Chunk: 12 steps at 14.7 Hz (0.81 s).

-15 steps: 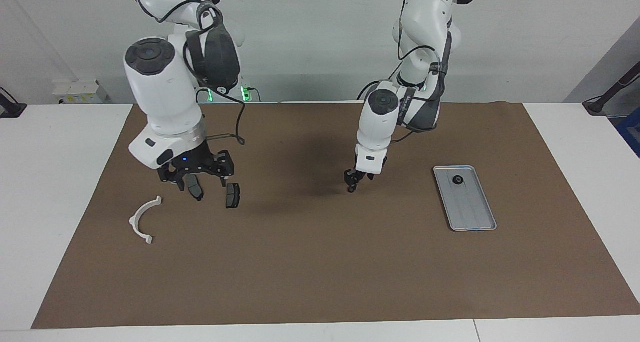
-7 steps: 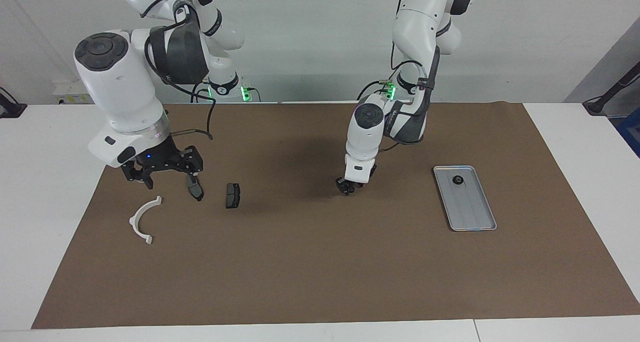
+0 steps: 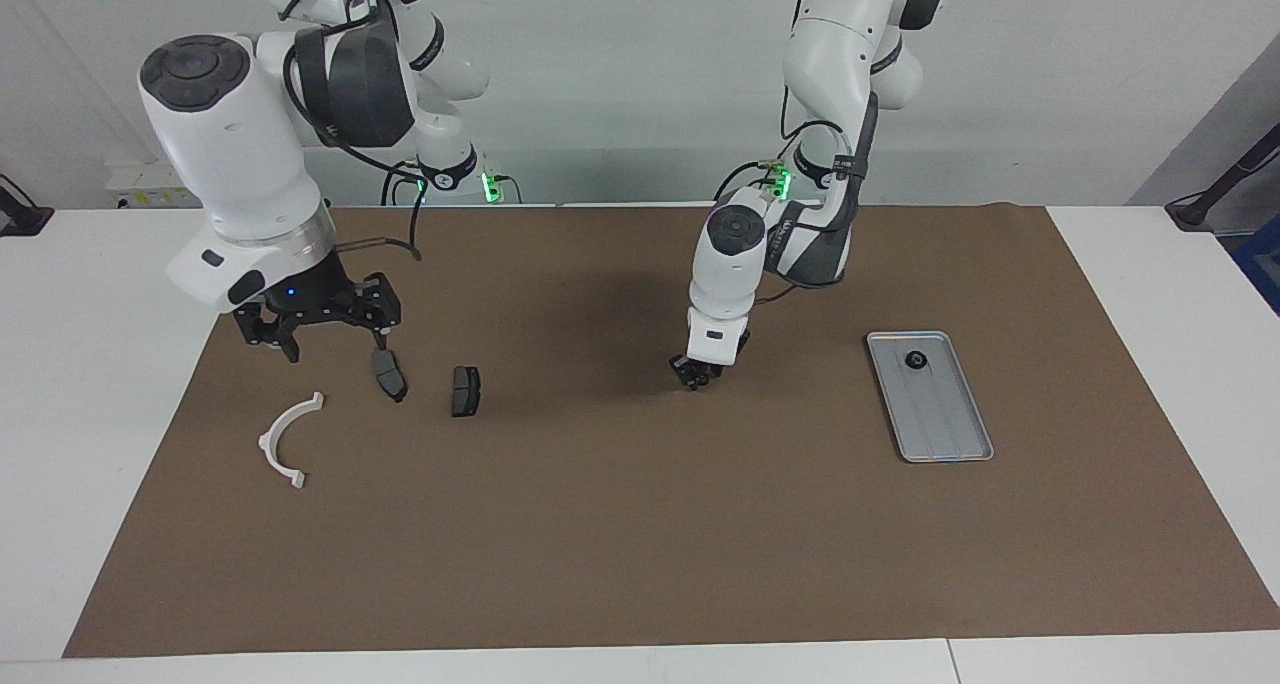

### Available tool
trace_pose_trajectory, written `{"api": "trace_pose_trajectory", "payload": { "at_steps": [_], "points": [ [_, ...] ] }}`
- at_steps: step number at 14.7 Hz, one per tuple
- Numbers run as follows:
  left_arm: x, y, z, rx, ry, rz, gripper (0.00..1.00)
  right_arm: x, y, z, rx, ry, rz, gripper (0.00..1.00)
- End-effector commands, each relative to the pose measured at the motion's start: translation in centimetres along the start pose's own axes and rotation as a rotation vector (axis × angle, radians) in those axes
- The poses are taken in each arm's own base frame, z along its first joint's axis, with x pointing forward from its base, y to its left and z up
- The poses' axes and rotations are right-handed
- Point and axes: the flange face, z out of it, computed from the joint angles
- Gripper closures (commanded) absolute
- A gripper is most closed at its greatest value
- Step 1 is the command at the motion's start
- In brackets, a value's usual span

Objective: Pick bearing gear from pile to tray
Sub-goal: 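Grasp the part with the left gripper while the right gripper withdraws, then carry the second black part toward the tray with the left gripper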

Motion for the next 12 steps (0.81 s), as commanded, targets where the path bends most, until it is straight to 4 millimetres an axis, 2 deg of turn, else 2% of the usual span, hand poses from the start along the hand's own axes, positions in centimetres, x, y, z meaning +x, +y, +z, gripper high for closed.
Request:
{"api": "trace_pose_trajectory", "payload": {
  "at_steps": [1,5,7,9,12],
  "points": [
    [-0.6,0.0,0.7,-0.007,0.027,-0.015,0.55,-3.0,0.9,-0.7,0.022,0.021,-0.002,0.00],
    [-0.6,-0.1,0.9,-0.002,0.036,-0.006,0.60,-6.5,1.4,-1.6,0.022,0.013,0.022,0.00],
    [-0.6,-0.1,0.9,-0.002,0.036,-0.006,0.71,-8.4,1.2,-3.1,0.020,0.028,0.027,0.00],
    [-0.6,-0.2,0.9,0.010,0.031,-0.006,0.81,-9.6,1.2,-3.8,0.023,0.025,0.034,0.00],
    [0.6,-1.0,0.3,0.056,0.038,-0.001,0.82,-10.5,1.8,-3.7,0.031,-0.012,0.047,0.00]
  ]
}}
